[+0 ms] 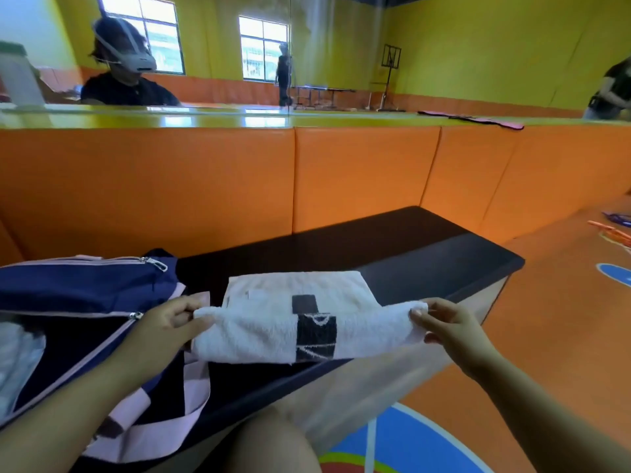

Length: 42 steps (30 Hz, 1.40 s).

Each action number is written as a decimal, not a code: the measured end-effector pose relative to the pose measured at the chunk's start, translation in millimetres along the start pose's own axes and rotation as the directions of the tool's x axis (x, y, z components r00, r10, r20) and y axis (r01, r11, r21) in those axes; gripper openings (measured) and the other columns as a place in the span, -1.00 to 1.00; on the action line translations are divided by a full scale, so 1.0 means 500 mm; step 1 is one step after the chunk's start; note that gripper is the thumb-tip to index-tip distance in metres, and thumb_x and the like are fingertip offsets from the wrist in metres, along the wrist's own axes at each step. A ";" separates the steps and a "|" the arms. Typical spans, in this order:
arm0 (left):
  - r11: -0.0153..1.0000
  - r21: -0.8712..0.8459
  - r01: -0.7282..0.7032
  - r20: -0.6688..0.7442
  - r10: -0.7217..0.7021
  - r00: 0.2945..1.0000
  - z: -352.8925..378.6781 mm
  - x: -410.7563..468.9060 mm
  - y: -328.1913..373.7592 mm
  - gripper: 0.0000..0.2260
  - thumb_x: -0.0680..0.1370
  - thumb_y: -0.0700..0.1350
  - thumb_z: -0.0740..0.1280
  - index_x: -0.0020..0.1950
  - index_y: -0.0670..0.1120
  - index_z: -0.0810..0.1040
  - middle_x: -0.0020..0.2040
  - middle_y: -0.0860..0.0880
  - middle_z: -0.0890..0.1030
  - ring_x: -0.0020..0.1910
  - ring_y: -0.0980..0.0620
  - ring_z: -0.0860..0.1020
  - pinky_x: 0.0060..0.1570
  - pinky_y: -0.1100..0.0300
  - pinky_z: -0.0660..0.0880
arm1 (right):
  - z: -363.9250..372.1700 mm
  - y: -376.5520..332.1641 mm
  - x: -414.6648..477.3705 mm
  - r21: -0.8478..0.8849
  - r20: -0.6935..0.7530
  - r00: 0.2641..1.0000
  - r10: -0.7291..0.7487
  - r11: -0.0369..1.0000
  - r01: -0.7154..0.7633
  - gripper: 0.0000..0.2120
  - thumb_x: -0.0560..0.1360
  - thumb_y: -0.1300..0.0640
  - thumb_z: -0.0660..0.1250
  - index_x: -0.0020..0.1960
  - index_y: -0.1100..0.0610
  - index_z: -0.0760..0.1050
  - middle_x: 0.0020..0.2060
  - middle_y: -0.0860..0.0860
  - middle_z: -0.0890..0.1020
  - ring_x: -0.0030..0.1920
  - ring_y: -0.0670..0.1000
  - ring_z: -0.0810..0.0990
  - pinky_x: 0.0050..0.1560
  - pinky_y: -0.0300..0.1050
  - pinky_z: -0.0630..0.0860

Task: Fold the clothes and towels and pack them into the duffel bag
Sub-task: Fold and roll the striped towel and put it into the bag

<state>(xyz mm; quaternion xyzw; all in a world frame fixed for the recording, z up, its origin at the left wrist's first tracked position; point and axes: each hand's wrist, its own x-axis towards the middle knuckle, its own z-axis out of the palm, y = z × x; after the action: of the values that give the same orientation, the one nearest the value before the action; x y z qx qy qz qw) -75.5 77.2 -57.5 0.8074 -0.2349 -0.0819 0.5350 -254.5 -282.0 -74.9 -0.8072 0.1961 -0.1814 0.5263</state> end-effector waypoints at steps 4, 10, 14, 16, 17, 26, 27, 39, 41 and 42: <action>1.000 0.027 0.000 -0.062 0.002 0.998 0.005 0.027 -0.004 -0.98 0.49 -0.21 0.36 -0.13 -0.11 0.59 -0.35 -0.04 0.66 -0.36 0.17 0.60 -0.40 0.38 0.46 | 0.006 -0.008 0.028 -0.050 -0.007 1.000 0.005 0.999 -0.006 -0.87 0.52 0.08 0.30 -0.05 0.07 0.61 -0.18 0.00 0.68 -0.13 0.06 0.65 -0.11 0.00 0.59; 0.993 0.107 0.055 0.063 -0.061 0.996 0.019 0.064 -0.040 -0.92 0.48 -0.14 0.40 -0.20 -0.11 0.58 -0.37 -0.04 0.65 -0.35 0.10 0.57 -0.32 0.31 0.43 | 0.025 0.007 0.075 -0.071 0.116 0.989 0.097 0.993 -0.089 -0.84 0.52 0.11 0.32 -0.09 0.17 0.62 -0.15 0.15 0.66 -0.09 0.21 0.61 -0.19 -0.08 0.51; 0.922 0.376 0.091 0.134 -0.152 0.979 0.044 0.097 -0.084 -0.82 0.43 -0.03 0.46 -0.26 -0.09 0.54 -0.42 -0.10 0.49 -0.40 0.06 0.44 -0.37 0.24 0.33 | 0.058 0.048 0.105 -0.306 0.177 0.966 0.186 0.944 -0.125 -0.82 0.53 0.05 0.30 -0.07 0.14 0.61 -0.15 0.10 0.65 -0.18 0.02 0.61 -0.25 -0.26 0.50; 0.864 0.492 0.109 0.104 -0.183 0.977 0.057 0.119 -0.095 -0.75 0.43 0.05 0.43 -0.27 -0.12 0.55 -0.41 0.00 0.46 -0.39 0.07 0.41 -0.37 0.23 0.30 | 0.073 0.055 0.125 -0.398 0.179 0.958 0.223 0.907 -0.137 -0.78 0.55 0.01 0.26 -0.06 0.11 0.61 -0.15 0.02 0.65 -0.17 -0.04 0.61 -0.22 -0.27 0.49; 0.860 0.490 0.139 0.097 -0.213 0.972 0.064 0.133 -0.095 -0.70 0.44 0.09 0.41 -0.28 -0.14 0.55 -0.39 0.00 0.50 -0.39 0.04 0.44 -0.34 0.19 0.35 | 0.078 0.057 0.136 -0.412 0.168 0.957 0.239 0.898 -0.152 -0.75 0.55 -0.01 0.24 -0.07 0.11 0.61 -0.16 0.01 0.66 -0.16 -0.03 0.62 -0.20 -0.25 0.51; 0.687 0.724 0.064 0.107 -0.203 0.973 0.100 0.273 -0.138 -0.60 0.52 0.07 0.31 0.30 -0.06 0.44 0.24 -0.07 0.46 0.12 -0.04 0.50 0.05 0.14 0.44 | 0.127 0.081 0.269 -0.696 0.106 0.988 0.117 0.718 -0.010 -0.58 0.48 0.01 0.37 0.29 0.09 0.44 0.18 0.03 0.52 0.08 0.03 0.53 0.09 -0.14 0.47; 0.635 0.771 0.045 0.126 -0.221 0.967 0.104 0.284 -0.143 -0.57 0.51 0.09 0.31 0.33 -0.06 0.42 0.27 -0.07 0.44 0.16 -0.06 0.48 0.08 0.14 0.43 | 0.132 0.083 0.281 -0.712 0.132 0.984 0.118 0.702 0.011 -0.57 0.48 0.02 0.38 0.30 0.10 0.44 0.19 0.04 0.52 0.08 0.05 0.52 0.07 -0.14 0.45; 0.699 0.713 0.053 0.193 -0.268 0.944 0.099 0.337 -0.118 -0.77 0.32 0.03 0.54 -0.18 -0.01 0.56 -0.22 0.08 0.55 -0.21 0.08 0.55 -0.21 0.20 0.48 | 0.127 0.064 0.380 -0.755 0.466 0.875 0.135 0.576 0.313 -0.87 0.51 -0.02 0.31 -0.02 0.03 0.50 0.05 -0.03 0.55 0.03 0.04 0.49 0.06 -0.01 0.48; 0.715 0.698 0.031 0.208 -0.244 0.947 0.094 0.343 -0.114 -0.79 0.31 0.01 0.55 -0.21 0.00 0.57 -0.25 0.08 0.56 -0.24 0.09 0.54 -0.25 0.22 0.45 | 0.120 0.055 0.389 -0.753 0.465 0.868 0.173 0.594 0.285 -0.86 0.52 -0.02 0.29 0.03 0.01 0.48 0.03 -0.03 0.57 -0.01 0.04 0.53 0.03 0.01 0.50; 0.726 0.687 0.023 0.218 -0.236 0.947 0.091 0.345 -0.113 -0.80 0.31 0.00 0.55 -0.23 0.00 0.57 -0.27 0.07 0.56 -0.26 0.09 0.53 -0.27 0.23 0.44 | 0.116 0.049 0.393 -0.747 0.472 0.862 0.186 0.604 0.279 -0.86 0.53 -0.01 0.28 0.05 0.01 0.47 0.03 -0.03 0.57 -0.01 0.03 0.53 0.03 0.00 0.50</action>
<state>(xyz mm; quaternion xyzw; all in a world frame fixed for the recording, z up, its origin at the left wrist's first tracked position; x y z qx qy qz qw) 74.7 -22.8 -106.6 0.9396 -0.2668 -0.1462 0.1570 -60.0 -345.8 -102.5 -0.9779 0.0890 0.1288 0.1386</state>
